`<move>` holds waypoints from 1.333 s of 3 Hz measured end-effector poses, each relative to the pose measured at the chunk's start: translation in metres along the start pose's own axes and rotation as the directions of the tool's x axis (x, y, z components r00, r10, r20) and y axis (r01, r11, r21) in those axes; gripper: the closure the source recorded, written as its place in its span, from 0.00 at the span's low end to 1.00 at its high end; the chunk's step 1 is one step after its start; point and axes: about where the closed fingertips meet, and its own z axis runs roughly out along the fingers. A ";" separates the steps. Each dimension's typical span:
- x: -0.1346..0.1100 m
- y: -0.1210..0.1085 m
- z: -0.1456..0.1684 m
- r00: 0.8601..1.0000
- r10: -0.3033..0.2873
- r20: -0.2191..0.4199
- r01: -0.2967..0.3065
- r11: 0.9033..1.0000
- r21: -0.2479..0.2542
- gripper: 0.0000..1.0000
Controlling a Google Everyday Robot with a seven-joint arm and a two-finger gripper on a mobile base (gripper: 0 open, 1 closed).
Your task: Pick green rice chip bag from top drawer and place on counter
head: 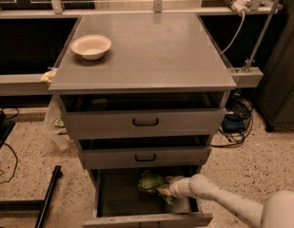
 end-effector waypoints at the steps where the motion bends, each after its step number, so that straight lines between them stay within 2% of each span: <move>1: -0.028 0.011 -0.042 0.994 -0.100 0.047 0.104 0.990 -0.095 1.00; 2: -0.022 0.033 -0.044 0.992 -0.123 0.035 0.128 0.975 -0.179 1.00; 3: -0.015 0.038 -0.036 0.990 -0.144 0.010 0.142 0.964 -0.227 1.00; 4: -0.011 0.050 -0.043 0.982 -0.185 -0.026 0.168 0.936 -0.310 1.00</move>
Offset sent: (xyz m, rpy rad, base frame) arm -0.0118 -0.0025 0.0436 0.0293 -0.0292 0.1193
